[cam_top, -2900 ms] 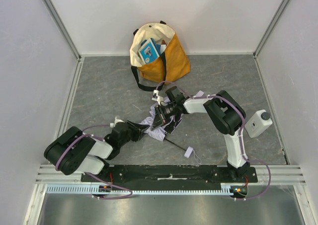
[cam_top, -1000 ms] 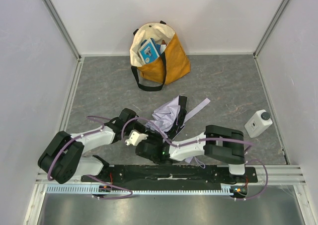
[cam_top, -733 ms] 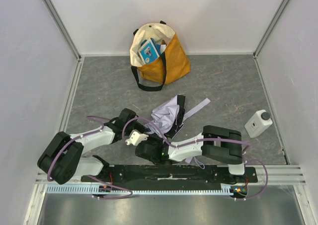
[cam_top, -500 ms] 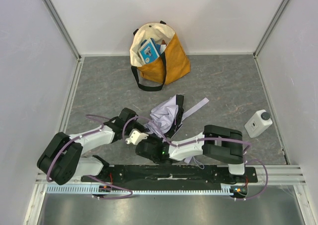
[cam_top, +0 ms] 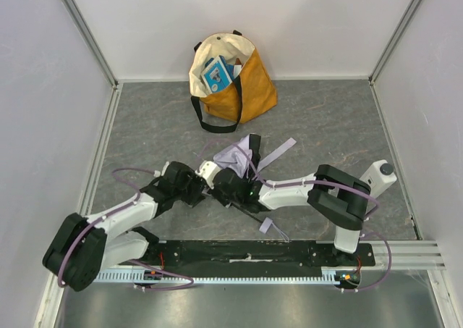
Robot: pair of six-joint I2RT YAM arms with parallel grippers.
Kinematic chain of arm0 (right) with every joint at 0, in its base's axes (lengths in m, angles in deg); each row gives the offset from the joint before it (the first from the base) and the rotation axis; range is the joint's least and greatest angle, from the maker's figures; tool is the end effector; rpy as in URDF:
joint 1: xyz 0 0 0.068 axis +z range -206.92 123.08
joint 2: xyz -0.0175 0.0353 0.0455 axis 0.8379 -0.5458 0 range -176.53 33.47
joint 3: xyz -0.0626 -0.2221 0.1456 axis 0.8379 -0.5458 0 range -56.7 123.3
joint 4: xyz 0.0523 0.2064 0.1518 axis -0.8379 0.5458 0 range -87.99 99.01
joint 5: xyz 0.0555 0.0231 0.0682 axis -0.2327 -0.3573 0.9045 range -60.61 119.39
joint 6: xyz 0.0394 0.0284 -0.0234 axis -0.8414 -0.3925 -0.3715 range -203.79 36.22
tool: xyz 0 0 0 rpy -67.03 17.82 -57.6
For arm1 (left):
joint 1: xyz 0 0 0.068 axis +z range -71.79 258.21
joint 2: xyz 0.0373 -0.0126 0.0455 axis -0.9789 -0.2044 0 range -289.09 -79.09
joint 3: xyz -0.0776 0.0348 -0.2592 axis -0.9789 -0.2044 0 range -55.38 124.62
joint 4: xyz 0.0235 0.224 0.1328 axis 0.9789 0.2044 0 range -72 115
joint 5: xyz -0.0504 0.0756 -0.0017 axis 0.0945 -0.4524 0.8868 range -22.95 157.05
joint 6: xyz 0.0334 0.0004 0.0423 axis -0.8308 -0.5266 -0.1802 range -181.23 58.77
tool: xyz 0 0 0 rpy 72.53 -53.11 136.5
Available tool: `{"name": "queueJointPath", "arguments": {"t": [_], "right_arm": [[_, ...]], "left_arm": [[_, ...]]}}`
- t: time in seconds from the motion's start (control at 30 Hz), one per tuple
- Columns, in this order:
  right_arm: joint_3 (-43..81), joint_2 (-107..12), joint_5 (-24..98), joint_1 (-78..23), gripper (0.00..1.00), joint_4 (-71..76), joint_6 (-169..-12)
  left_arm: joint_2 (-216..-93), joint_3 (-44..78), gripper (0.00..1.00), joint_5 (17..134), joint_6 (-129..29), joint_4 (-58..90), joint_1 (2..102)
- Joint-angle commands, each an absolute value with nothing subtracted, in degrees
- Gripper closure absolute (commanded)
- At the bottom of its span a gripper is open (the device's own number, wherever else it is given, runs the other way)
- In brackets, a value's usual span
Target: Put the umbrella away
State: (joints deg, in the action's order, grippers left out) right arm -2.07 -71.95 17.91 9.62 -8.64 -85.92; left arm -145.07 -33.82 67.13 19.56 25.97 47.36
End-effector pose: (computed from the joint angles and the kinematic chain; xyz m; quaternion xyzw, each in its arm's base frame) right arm 0.1557 0.3411 0.1460 -0.4451 0.7860 0.1617 0.3975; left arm 0.1685 -0.1007 0.1392 -0.3995 0.8582 -0.2670 0.1806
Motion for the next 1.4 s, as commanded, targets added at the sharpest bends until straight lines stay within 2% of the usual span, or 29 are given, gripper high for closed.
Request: {"name": "queueJointPath", "arguments": {"t": [0.0,0.2,0.53,0.67,0.93,1.2,1.37], "right_arm": [[-6.6,-79.0,33.9,6.1,1.0,0.1,-92.3],[-5.7,-79.9,40.1,2.2,1.0,1.0,-93.9],[-2.7,-83.8,57.2,-7.1,1.0,1.9,-100.4],[-1.6,-85.4,64.1,-10.3,1.0,1.9,-103.6],[-0.4,-89.4,73.9,-15.5,1.0,-0.3,-108.3],[-0.2,-91.0,75.6,-16.8,1.0,-1.7,-109.4],[-0.3,-91.5,76.0,-17.4,1.0,-2.4,-109.8]], "left_arm": [[-139.6,-36.7,0.2,69.2,11.1,19.8,48.8],[-136.5,-38.6,0.08,74.4,8.0,14.8,53.2],[-119.5,-44.6,0.07,73.6,5.3,19.8,56.1],[-117.5,-46.1,0.07,74.9,4.9,20.4,56.2],[-127.9,-46.2,0.05,78.7,7.3,8.7,56.3],[-144.1,-45.5,0.05,81.2,11.3,-11.0,56.3],[-147.2,-42.7,0.05,77.9,10.5,-9.5,56.3]]}}
